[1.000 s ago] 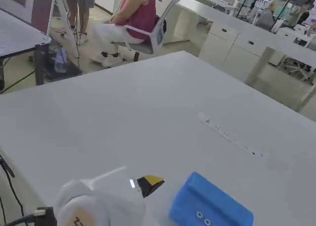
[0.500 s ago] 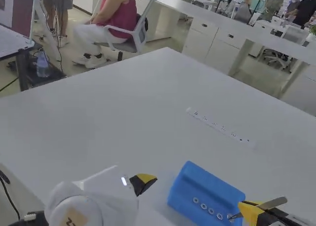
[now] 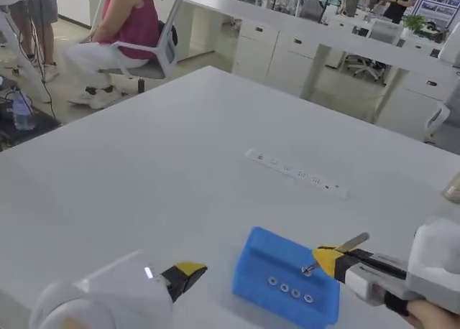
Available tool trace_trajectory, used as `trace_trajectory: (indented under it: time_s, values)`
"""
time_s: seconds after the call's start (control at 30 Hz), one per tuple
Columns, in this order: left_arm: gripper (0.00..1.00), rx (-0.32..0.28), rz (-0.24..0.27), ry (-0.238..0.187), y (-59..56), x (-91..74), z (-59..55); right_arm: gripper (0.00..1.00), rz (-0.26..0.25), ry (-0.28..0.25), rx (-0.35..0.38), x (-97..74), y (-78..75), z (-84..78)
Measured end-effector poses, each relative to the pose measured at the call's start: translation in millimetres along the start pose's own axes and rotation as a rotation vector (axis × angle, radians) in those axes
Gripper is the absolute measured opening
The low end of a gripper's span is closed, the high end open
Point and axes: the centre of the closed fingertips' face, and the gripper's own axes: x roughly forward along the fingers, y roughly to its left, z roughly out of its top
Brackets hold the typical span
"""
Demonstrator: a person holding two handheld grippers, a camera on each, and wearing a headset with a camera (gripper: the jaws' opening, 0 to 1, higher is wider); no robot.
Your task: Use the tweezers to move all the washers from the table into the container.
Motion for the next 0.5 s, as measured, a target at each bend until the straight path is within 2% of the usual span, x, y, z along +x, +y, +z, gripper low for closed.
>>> trace_trajectory:
  time_s: [0.27, 0.5]
  values:
    - [0.95, 0.009, -0.021, 0.018, -2.5, 1.0, -3.1, 0.03, 0.009, 0.064, 0.055, 42.6, -11.3, -20.5]
    - [0.95, -0.003, -0.027, 0.027, -2.2, 0.4, -5.8, 0.03, 0.021, 0.112, 0.07, 72.4, -11.6, -33.3]
